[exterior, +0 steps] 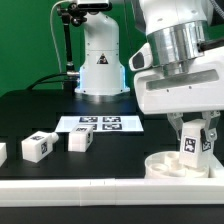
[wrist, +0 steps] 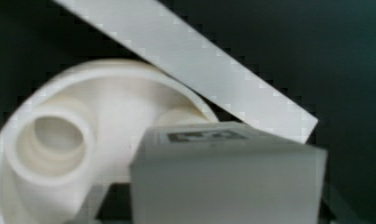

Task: Assemble stool

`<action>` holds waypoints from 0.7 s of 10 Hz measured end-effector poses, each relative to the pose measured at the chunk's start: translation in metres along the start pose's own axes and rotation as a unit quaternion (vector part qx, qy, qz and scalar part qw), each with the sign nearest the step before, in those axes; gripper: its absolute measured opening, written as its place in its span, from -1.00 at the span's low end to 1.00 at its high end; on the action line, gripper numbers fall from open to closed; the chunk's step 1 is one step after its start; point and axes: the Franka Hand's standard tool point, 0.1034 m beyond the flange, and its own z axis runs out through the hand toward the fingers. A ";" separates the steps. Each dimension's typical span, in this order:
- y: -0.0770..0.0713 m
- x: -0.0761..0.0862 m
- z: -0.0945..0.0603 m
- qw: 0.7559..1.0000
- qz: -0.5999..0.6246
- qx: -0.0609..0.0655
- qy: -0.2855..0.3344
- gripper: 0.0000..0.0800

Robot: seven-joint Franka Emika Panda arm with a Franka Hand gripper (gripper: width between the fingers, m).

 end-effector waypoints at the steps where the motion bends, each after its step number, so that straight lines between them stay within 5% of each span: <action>1: 0.000 0.001 0.000 0.999 0.033 0.004 -0.004 -0.13; 5: -0.003 -0.004 0.002 0.989 0.146 0.013 -0.016 -0.13; 7: -0.003 -0.005 0.003 0.988 0.155 0.014 -0.018 0.05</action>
Offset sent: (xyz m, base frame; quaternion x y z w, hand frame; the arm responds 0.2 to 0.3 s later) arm 0.0048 0.0065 -0.0091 -0.0063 -0.0040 0.2203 0.9754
